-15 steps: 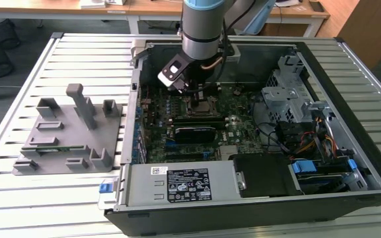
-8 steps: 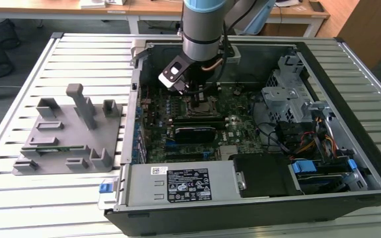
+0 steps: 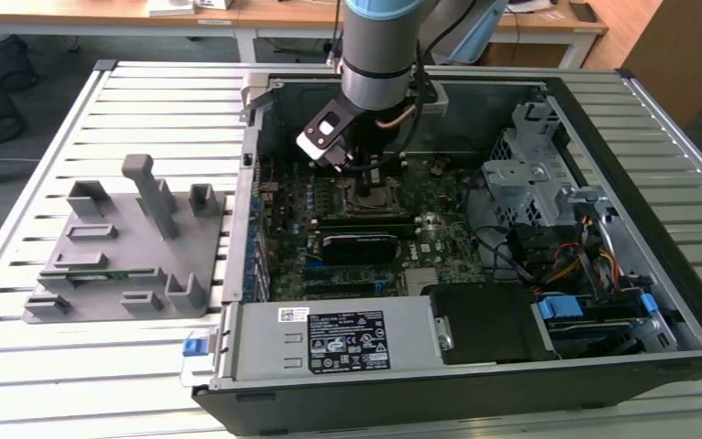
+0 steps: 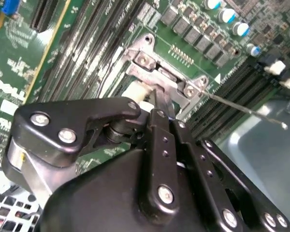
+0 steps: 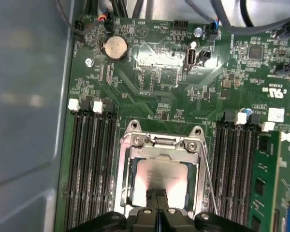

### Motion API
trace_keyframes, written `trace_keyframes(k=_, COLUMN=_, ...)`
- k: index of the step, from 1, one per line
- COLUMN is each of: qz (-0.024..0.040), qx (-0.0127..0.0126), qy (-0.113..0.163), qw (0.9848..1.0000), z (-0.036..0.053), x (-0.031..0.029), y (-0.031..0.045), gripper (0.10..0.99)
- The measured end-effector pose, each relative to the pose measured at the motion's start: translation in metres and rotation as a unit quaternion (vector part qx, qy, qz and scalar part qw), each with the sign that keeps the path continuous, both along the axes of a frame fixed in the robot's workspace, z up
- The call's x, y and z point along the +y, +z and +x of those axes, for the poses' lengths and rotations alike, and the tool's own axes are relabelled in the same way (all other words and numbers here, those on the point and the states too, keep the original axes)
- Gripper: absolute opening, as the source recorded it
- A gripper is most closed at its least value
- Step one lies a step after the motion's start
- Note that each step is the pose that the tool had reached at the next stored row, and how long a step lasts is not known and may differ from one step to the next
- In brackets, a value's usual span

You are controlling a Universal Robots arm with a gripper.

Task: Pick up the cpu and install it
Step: 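Close the cpu cover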

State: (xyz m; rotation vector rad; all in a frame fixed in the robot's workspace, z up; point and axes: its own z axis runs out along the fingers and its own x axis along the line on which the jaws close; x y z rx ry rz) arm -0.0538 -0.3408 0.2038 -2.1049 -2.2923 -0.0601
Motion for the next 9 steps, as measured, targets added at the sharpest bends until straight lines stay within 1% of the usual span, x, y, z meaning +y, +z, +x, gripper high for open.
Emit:
trace_keyframes(k=3, qz=-0.0001, qx=0.0001, qy=0.0, qw=1.0, z=0.0, x=0.0, y=0.0094, gripper=0.114)
trace_keyframes(k=5, qz=0.0003, qx=0.0, qy=0.0, qw=1.0, z=0.0006, x=-0.0003, y=0.01, gripper=0.114)
trace_keyframes(k=9, qz=0.0003, qx=0.0001, qy=0.0, qw=1.0, z=0.0056, x=-0.0004, y=0.01, gripper=0.114)
